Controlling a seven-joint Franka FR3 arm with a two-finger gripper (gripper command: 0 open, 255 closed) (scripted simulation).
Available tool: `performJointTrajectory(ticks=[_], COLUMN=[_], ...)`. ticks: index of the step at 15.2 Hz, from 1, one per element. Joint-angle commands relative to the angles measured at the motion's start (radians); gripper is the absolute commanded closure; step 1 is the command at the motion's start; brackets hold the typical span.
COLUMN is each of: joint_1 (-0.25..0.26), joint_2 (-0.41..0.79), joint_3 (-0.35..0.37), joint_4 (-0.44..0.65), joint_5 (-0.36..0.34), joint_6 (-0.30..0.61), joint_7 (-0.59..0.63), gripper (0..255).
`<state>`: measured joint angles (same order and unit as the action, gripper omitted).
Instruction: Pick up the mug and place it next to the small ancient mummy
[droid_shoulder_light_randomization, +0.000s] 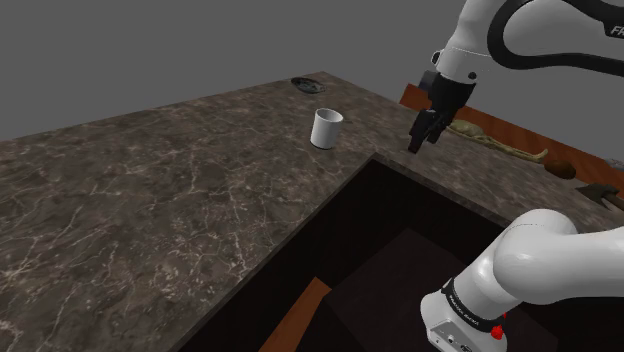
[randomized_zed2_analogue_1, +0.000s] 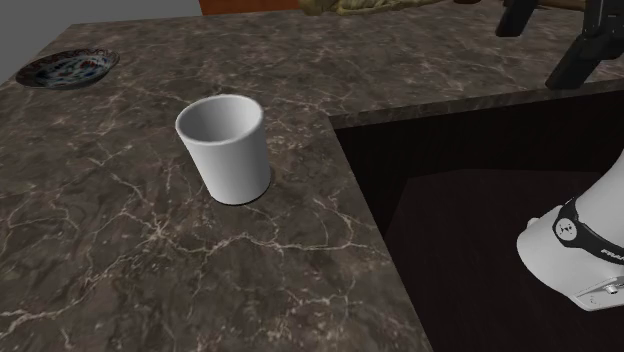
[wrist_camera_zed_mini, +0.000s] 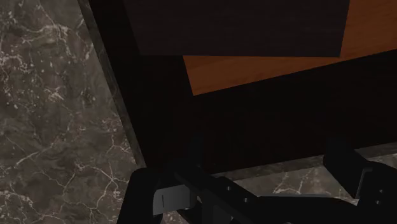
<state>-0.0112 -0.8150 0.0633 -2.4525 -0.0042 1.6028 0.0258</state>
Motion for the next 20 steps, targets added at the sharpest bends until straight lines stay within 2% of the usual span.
performJointTrajectory(ticks=[1,10,20], joint_1=[0.000,-0.005,-0.001], joint_2=[0.000,0.379,0.791], joint_3=[0.000,0.043,0.083], joint_4=[0.000,0.221,0.586], joint_5=[0.000,-0.004,-0.050], joint_6=[0.000,0.149,0.183], joint_7=[0.000,0.036,0.086], gripper=[0,0,0])
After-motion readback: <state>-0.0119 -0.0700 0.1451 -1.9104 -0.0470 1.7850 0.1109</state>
